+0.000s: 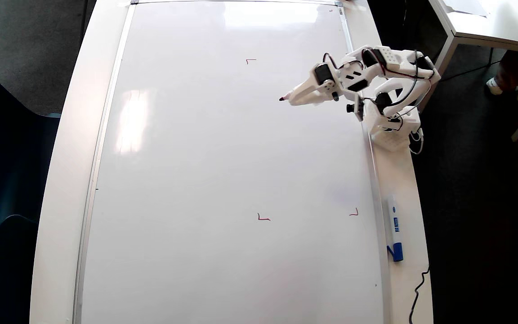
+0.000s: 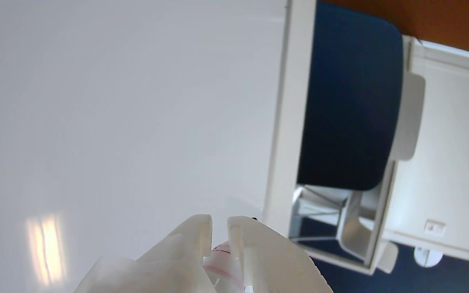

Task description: Draw on a whiteboard a robot head using a pen attached to the gripper

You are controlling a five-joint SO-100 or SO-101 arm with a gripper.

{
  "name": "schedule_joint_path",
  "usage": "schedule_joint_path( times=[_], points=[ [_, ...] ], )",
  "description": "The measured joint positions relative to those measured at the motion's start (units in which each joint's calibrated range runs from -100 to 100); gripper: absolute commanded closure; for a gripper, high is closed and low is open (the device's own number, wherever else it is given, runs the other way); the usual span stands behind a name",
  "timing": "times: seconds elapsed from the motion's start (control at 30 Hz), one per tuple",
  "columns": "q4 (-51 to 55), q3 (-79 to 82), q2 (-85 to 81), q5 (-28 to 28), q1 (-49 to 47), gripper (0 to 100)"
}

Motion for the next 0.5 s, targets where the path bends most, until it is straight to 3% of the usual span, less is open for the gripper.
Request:
schedule_joint_path(
  times=[0.5],
  points=[
    [11.1, -18.7, 29.3, -6.3, -2.6, 99]
  ],
)
